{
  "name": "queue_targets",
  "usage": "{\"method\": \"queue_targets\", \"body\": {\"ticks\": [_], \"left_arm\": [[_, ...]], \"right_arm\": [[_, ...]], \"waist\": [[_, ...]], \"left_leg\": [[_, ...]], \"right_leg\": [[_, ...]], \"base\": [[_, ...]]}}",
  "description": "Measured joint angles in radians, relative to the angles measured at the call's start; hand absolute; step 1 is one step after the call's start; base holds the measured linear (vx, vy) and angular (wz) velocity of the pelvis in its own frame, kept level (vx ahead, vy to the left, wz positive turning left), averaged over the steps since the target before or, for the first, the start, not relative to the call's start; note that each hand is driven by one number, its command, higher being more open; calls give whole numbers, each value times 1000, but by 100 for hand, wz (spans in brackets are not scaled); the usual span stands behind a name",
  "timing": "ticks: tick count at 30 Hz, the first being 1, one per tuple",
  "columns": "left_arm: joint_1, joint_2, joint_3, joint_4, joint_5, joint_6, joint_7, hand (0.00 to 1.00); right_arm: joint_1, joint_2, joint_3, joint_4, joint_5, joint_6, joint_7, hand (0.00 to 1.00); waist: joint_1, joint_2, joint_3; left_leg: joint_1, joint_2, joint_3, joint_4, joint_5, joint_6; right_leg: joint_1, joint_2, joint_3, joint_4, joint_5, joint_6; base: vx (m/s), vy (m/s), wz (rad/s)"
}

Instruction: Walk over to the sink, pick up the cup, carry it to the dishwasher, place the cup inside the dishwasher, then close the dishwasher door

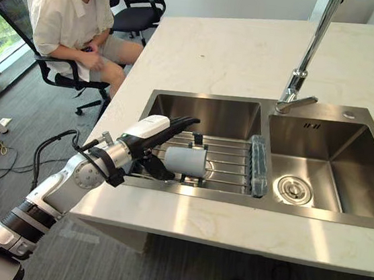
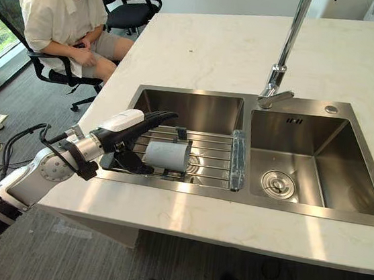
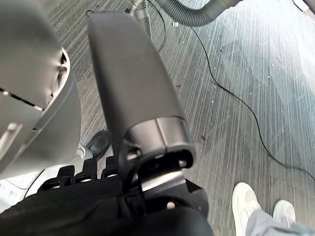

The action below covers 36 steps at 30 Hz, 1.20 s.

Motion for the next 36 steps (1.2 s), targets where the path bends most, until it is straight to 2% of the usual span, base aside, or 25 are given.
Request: {"method": "queue_targets", "body": {"ticks": [8,13,18,36], "left_arm": [[-5,12,0,3,-1,-4,0,100],[-5,13,0,47,-1,-12,-7,100],[-5,14,-9,98,-20,11,-84,100],[-12,1,-31,175,-52,15,-116,100]], "right_arm": [[-2,17,31,-1,37,12,-5,100],[0,14,57,-6,39,16,-12,100],[4,14,58,-14,40,27,-15,100],[27,9,86,-24,75,49,-12,100]], "waist": [[1,-25,-3],[-3,-26,-4],[-4,-27,-5],[-23,-32,-9]], "left_leg": [[0,-1,10,3,-6,0],[1,-1,10,5,-7,-1],[4,-1,12,5,-10,-2],[14,-1,28,5,-20,-3]], "right_leg": [[-6,0,12,0,0,0],[-3,0,12,-1,1,0],[-1,0,13,-4,2,-1],[0,1,28,-6,2,-1]], "base": [[-10,-6,-3],[0,0,0],[0,0,0],[-12,-6,-2]]}}
